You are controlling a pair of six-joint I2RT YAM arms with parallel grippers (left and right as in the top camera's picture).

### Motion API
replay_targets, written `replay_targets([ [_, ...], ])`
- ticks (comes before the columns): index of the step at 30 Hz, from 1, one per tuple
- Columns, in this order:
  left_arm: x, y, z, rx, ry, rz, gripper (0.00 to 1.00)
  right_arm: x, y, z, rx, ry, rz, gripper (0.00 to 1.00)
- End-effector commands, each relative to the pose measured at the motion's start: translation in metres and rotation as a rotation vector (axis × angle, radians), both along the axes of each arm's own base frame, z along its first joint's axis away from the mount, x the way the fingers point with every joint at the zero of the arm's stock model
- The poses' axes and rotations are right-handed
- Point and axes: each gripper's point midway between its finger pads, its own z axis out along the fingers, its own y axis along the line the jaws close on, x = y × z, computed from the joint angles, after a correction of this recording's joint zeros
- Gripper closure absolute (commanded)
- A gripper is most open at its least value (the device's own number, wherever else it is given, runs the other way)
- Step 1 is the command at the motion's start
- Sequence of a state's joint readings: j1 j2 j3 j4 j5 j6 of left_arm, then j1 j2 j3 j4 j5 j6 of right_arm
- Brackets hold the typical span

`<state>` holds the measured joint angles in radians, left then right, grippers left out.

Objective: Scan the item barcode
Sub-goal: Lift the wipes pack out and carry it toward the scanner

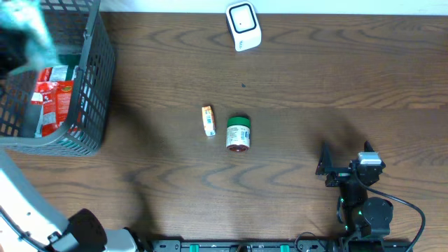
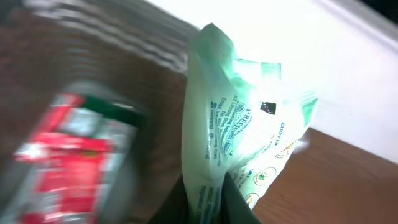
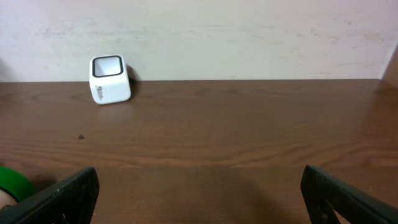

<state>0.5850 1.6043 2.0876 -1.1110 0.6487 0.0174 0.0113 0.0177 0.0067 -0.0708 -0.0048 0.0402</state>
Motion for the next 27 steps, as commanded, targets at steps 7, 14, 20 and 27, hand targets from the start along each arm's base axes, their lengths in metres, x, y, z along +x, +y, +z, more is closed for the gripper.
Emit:
replay_targets([
  [7, 0.01, -0.139, -0.021, -0.226, 0.085, -0.401, 0.93, 0.0, -0.001, -0.001, -0.004, 0.001, -0.003, 0.01],
  [14, 0.01, -0.217, -0.062, -0.213, 0.24, -0.536, 0.93, 0.0, -0.001, -0.001, -0.003, 0.001, -0.002, 0.01],
  [20, 0.011, -0.291, -0.097, -0.239, 0.334, -0.659, 0.93, 0.0, 0.004, 0.005, 0.028, -0.022, 0.027, 0.01],
  [27, 0.023, -0.336, -0.117, -0.298, 0.386, -0.683, 0.93, -0.014, 0.048, 0.065, 0.186, -0.149, 0.289, 0.01],
])
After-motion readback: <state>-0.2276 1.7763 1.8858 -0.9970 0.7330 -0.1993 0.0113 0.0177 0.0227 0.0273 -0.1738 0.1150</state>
